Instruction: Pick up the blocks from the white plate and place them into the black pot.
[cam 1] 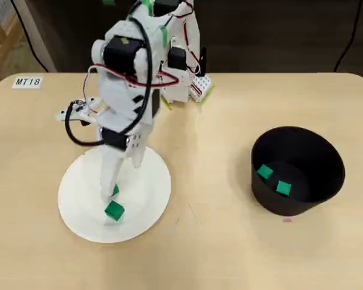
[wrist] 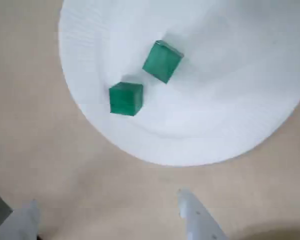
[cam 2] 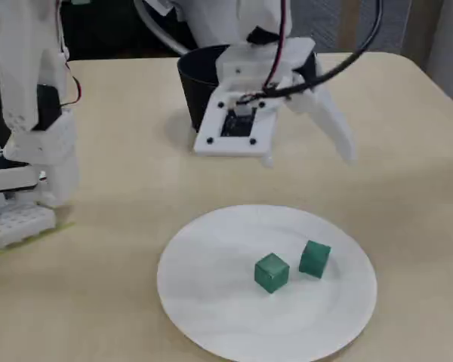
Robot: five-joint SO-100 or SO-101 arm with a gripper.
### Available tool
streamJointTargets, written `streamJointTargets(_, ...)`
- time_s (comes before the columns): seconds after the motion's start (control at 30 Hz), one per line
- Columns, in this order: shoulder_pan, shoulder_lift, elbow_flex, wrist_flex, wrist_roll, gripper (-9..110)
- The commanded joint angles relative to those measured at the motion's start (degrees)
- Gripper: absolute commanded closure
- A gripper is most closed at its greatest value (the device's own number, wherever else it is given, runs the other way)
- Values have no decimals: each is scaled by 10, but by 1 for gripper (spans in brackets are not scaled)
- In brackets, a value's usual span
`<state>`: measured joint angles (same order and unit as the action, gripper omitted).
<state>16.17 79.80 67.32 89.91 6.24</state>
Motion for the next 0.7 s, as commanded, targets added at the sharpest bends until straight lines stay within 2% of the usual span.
streamJointTargets(0.0,8,-8,-27,5,17,62)
streamJointTargets(0.43,14,-76,-27,18,92,60)
streamJointTargets(0.67,24,-106,-41,16,91,58)
